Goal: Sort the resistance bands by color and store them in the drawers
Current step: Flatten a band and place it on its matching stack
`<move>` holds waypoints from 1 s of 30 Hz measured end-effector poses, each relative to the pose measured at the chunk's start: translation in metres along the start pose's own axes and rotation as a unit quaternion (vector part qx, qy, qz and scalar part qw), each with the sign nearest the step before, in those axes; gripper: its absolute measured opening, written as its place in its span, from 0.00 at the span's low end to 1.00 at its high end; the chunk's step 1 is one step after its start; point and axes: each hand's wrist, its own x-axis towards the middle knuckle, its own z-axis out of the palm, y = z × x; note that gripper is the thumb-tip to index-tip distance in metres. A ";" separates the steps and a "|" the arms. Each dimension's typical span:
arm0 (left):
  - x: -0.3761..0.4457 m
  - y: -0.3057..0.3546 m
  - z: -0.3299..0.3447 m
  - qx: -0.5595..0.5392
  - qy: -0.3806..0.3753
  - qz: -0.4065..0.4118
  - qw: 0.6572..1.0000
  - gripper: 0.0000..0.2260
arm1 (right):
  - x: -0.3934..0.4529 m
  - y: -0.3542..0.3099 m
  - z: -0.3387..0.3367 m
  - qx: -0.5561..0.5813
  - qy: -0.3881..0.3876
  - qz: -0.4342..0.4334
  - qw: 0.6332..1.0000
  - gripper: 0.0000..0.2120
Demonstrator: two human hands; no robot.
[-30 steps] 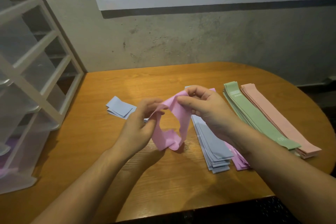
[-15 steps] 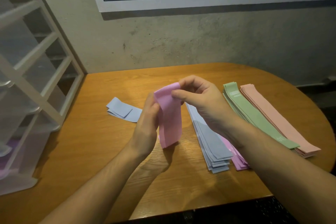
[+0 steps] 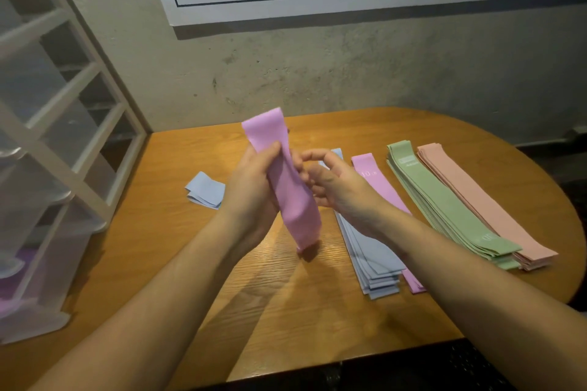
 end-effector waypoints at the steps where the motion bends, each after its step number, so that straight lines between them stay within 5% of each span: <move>1: 0.004 0.003 0.000 -0.028 0.000 -0.004 1.000 0.07 | -0.002 0.003 -0.002 -0.020 -0.017 0.006 1.000 0.32; 13: 0.062 -0.007 -0.007 -0.139 0.133 -0.064 0.979 0.13 | -0.018 0.020 -0.035 -0.144 0.067 0.030 0.987 0.04; 19: 0.082 -0.027 0.004 -0.134 0.164 -0.094 0.973 0.07 | -0.034 0.022 -0.062 -0.172 0.099 0.086 0.976 0.13; 23: 0.097 -0.042 0.012 -0.094 0.176 -0.091 0.976 0.06 | -0.046 0.025 -0.079 -0.202 0.146 0.077 0.965 0.09; 30: 0.127 -0.078 0.050 0.045 0.081 -0.107 0.990 0.10 | -0.078 0.041 -0.115 -0.252 0.209 0.095 0.940 0.10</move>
